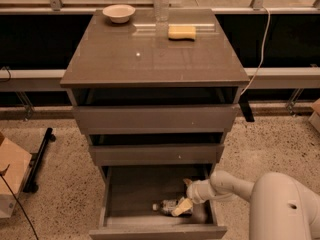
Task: Pick blue plastic bottle from bottom drawer and place on counter
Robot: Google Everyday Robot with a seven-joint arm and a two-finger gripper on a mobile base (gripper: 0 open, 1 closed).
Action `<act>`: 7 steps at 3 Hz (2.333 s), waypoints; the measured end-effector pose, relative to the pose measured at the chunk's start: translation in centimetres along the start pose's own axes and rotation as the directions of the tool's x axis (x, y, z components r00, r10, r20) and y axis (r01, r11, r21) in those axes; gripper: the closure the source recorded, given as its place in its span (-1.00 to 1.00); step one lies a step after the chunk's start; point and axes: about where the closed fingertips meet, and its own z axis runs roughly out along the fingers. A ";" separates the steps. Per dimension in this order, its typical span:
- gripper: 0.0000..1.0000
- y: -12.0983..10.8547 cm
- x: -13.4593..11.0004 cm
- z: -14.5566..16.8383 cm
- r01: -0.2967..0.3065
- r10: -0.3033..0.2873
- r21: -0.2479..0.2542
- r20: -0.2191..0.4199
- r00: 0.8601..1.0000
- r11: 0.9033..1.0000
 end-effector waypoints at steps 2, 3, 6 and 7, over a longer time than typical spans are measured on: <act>-1.00 -0.2 3.6 4.0 -0.060 0.059 -0.024 -0.036 0.998 0.998; -1.00 0.6 5.1 5.0 -0.069 0.066 -0.035 -0.076 0.995 0.997; 0.42 -0.2 4.8 5.3 -0.076 0.071 -0.052 -0.091 0.993 0.996; 0.91 -0.7 4.1 5.1 -0.072 0.068 -0.048 -0.081 0.994 0.996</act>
Offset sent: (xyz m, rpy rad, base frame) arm -0.0068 0.0010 -0.0739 -0.0185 0.0972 -0.0321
